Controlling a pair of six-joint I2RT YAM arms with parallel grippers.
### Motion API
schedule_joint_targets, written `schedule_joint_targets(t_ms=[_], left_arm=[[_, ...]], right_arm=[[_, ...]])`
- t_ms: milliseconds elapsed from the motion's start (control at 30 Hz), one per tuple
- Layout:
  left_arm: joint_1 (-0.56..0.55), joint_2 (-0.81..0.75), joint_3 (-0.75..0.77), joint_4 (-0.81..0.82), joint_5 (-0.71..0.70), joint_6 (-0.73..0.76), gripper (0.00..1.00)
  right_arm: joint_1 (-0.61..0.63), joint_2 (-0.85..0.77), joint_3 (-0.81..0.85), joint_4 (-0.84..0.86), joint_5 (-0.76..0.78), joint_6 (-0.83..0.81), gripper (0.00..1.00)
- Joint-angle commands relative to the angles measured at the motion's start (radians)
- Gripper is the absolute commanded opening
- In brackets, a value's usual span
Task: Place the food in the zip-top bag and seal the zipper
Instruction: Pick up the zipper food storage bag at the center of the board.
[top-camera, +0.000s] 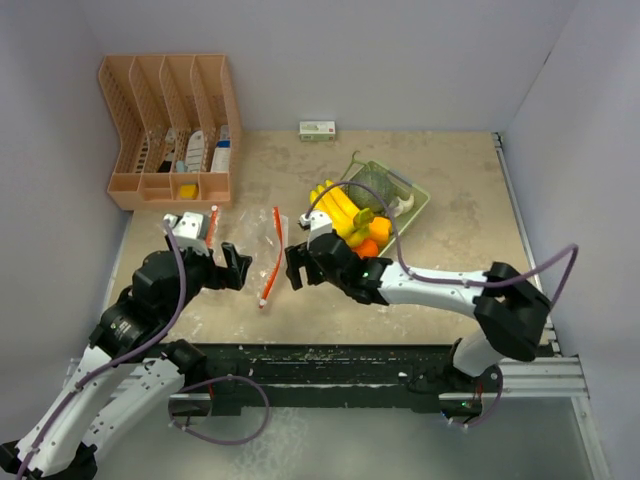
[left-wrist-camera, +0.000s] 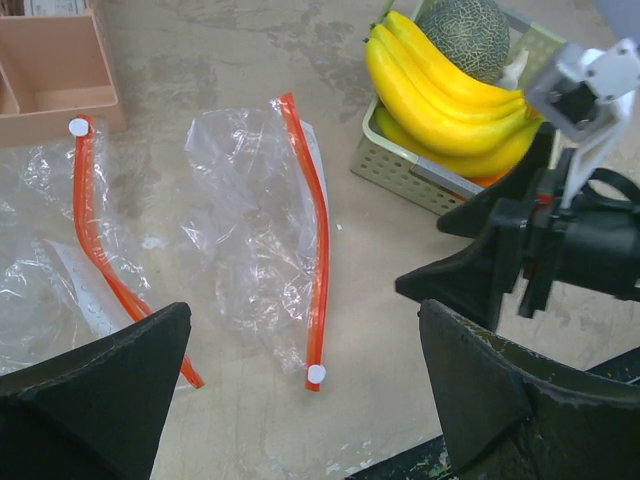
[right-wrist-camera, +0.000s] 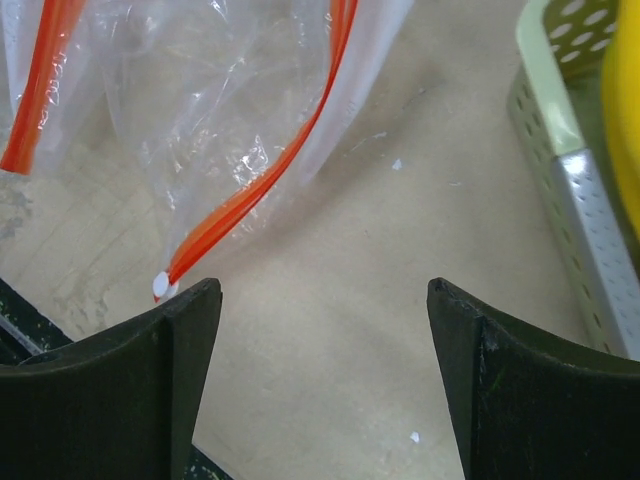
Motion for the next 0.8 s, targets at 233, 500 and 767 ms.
schedule_joint_targets(t_ms=[233, 500, 767], left_arm=[[-0.003, -0.021, -0.008, 0.045, 0.021, -0.015, 0.99], [-0.004, -0.021, -0.009, 0.047, 0.025, -0.016, 0.99], [-0.004, -0.013, -0.008, 0.046, 0.031, -0.013, 0.99]], right_arm=[[-0.071, 0.217, 0.123, 0.296, -0.139, 0.023, 0.69], [-0.074, 0.246, 0.128, 0.302, -0.159, 0.015, 0.51], [-0.075, 0.366, 0.212, 0.267, -0.122, -0.006, 0.58]])
